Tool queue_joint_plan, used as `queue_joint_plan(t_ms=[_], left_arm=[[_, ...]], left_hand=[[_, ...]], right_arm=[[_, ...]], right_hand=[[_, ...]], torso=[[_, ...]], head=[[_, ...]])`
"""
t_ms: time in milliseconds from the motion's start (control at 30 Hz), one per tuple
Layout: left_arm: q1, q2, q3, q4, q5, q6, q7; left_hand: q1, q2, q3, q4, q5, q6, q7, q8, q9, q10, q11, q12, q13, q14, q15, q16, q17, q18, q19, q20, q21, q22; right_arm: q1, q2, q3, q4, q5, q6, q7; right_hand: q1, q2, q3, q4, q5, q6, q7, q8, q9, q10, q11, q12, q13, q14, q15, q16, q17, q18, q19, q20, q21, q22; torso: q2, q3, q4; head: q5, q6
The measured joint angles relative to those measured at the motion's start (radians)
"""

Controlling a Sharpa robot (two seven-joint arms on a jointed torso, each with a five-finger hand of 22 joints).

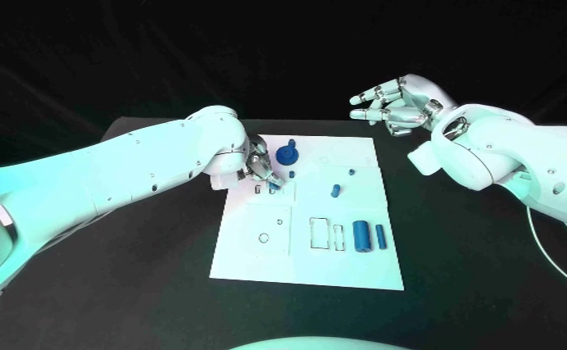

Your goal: Assemble the parts on the task board

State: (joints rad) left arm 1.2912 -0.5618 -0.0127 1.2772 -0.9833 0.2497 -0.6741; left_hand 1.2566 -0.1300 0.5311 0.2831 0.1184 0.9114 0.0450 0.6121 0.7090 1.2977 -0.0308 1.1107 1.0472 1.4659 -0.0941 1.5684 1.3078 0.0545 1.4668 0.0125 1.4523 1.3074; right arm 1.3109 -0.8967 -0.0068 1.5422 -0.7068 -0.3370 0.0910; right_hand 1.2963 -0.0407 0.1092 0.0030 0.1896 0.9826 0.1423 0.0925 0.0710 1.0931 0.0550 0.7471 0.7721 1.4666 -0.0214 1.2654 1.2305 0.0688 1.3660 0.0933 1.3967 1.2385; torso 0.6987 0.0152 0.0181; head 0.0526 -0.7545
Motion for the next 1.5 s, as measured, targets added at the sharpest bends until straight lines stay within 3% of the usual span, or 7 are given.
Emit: queue_joint_plan(t_ms=[633, 1100, 1500], left_arm=[[-0.027, -0.018, -0.003, 0.030, -0.090, -0.079, -0.001], [-0.036, -0.020, 0.000, 0.038, -0.125, -0.071, 0.002], [-0.037, -0.022, 0.001, 0.040, -0.127, -0.039, 0.005]], left_hand=[[-0.018, -0.010, 0.025, -0.025, -0.007, 0.000, 0.000, 0.007, 0.009, 0.003, -0.003, 0.005, 0.003, 0.000, 0.000, 0.000, 0.000, 0.000, 0.000, 0.000, 0.000, 0.000], [-0.034, -0.026, 0.044, -0.044, -0.009, -0.006, -0.002, 0.011, 0.012, 0.003, -0.003, 0.005, 0.000, 0.000, 0.000, 0.000, 0.000, 0.000, 0.000, 0.000, 0.000, 0.000], [-0.033, -0.026, 0.047, -0.047, -0.011, -0.006, -0.002, 0.009, 0.014, 0.003, -0.003, 0.005, -0.002, 0.000, 0.000, 0.000, 0.000, 0.000, 0.000, 0.000, 0.000, 0.000]], right_arm=[[0.000, 0.006, -0.002, -0.004, -0.007, 0.008, -0.005], [0.000, 0.005, -0.002, -0.004, -0.009, 0.011, -0.005], [0.000, 0.005, -0.002, -0.004, -0.010, 0.013, -0.005]], right_hand=[[0.000, 0.000, -0.003, -0.003, 0.000, 0.000, 0.000, 0.000, 0.000, 0.000, 0.000, 0.000, -0.001, 0.000, 0.000, 0.000, 0.000, 0.000, 0.000, 0.000, -0.004, -0.001], [0.000, 0.000, -0.006, 0.000, 0.000, 0.000, 0.000, 0.000, 0.000, 0.000, 0.000, 0.000, -0.002, 0.000, 0.000, 0.000, 0.000, 0.000, 0.000, 0.000, -0.004, -0.001], [-0.005, 0.005, -0.008, 0.003, 0.004, 0.000, 0.000, 0.000, 0.000, 0.000, 0.000, 0.000, -0.003, 0.000, 0.000, 0.000, 0.000, 0.000, 0.000, 0.000, -0.004, -0.001]], torso=[[0.000, -0.0012, -0.0004], [0.000, -0.0008, -0.0015], [0.001, -0.0008, -0.0021]], head=[[0.012, -0.003], [0.016, -0.006], [0.015, -0.010]])
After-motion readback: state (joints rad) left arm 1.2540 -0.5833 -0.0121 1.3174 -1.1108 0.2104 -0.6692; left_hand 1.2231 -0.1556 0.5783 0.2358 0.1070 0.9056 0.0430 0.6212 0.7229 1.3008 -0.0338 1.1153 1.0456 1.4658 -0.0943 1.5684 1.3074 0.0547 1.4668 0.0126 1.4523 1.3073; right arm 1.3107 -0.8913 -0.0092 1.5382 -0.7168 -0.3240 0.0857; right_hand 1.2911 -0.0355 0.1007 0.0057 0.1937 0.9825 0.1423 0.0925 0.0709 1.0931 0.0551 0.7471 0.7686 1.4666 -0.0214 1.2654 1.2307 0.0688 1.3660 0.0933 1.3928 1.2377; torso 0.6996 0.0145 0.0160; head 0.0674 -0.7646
